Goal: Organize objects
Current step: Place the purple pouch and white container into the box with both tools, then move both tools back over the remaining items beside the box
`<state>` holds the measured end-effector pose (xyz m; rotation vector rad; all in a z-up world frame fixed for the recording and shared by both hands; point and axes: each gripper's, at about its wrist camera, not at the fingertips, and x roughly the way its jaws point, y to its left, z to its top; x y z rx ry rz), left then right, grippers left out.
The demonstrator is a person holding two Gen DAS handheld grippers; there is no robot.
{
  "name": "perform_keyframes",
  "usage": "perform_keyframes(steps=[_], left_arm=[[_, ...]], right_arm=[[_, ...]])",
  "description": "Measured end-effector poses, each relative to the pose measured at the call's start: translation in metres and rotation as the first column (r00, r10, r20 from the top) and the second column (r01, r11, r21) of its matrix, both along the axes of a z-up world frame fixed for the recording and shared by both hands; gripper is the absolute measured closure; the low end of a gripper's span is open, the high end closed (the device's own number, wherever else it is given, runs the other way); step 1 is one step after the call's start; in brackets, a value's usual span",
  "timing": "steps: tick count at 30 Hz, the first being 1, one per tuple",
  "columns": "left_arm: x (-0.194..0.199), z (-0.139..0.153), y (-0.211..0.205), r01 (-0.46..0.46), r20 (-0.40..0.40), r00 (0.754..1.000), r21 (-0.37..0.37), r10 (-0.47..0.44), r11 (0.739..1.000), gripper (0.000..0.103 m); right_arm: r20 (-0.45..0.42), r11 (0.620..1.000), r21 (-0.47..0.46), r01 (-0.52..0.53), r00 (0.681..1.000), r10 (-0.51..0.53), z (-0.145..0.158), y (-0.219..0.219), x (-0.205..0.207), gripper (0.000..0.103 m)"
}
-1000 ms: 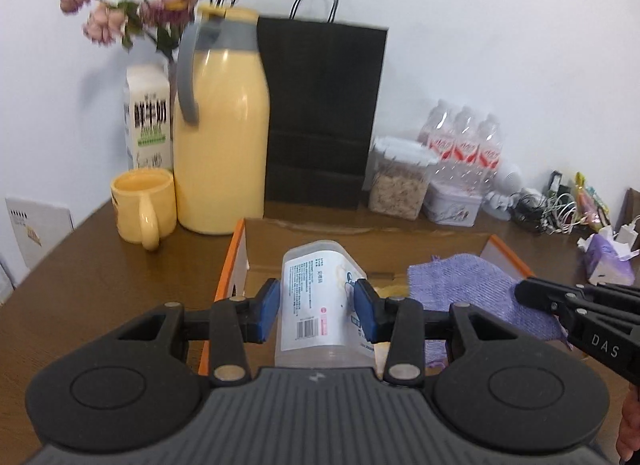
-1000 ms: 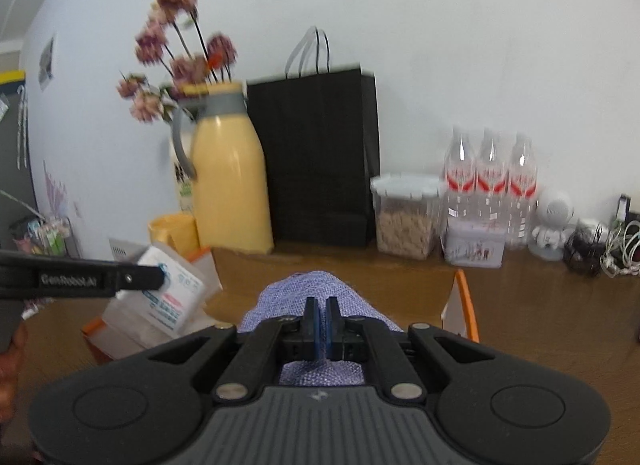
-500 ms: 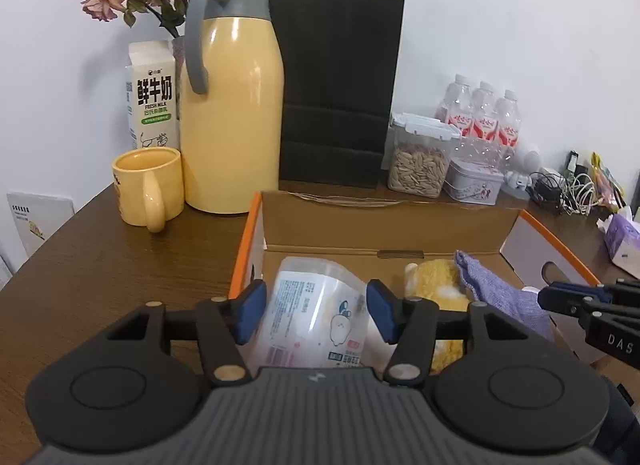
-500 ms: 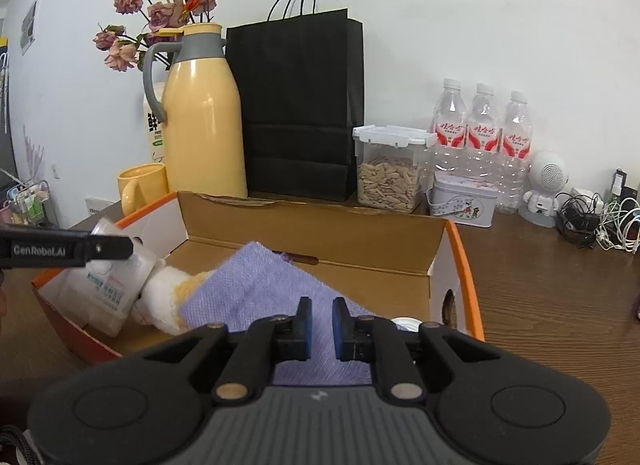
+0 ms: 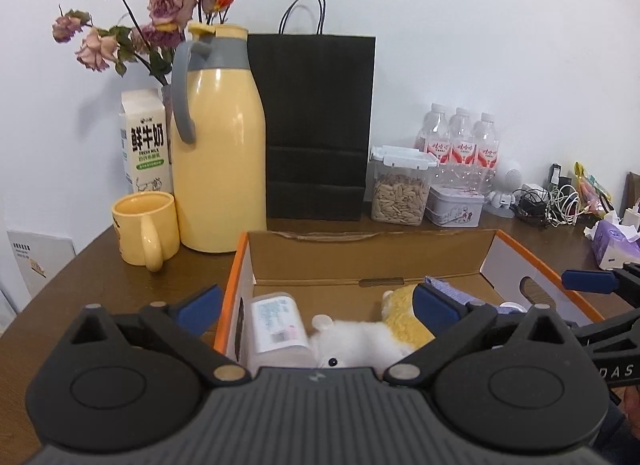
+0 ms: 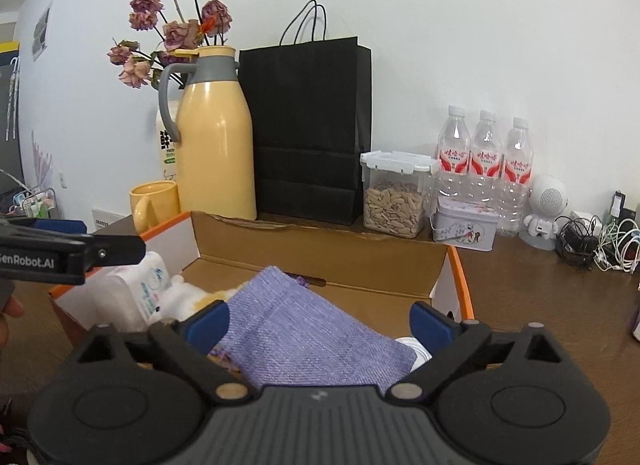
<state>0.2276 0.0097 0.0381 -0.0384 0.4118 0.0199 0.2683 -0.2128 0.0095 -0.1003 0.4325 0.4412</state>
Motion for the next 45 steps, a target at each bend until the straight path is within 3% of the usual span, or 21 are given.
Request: perform_keyframes(steps=[12, 18, 32, 45], left_arm=[[-0.062, 0.038, -0.005, -0.015, 0.037, 0.999, 0.02, 0.015, 1.0, 0.0], [-0.097, 0.042, -0.006, -0.021, 0.017, 1.0, 0.03, 0.021, 0.999, 0.0], [-0.152, 0.01, -0.002, -0.015, -0.091, 0.996, 0.025, 0.017, 1.0, 0.0], [-0.176, -0.026, -0.003, -0.009, -0.217, 0.976, 0.007, 0.011, 1.0, 0.0]], right_arm=[[0.068, 0.999, -0.022, 0.029, 0.997, -0.027, 0.038, -0.016, -0.066, 0.0], [0.069, 0.998, -0.032, 0.047, 0.997, -0.045, 0.038, -0.029, -0.107, 0.0], [-0.023, 0.994, -0.065, 0.087, 0.996, -0.088, 0.003, -0.056, -0.174, 0.0], [-0.094, 0.994, -0.071, 0.08, 0.992, -0.087, -0.02, -0.059, -0.192, 0.0]])
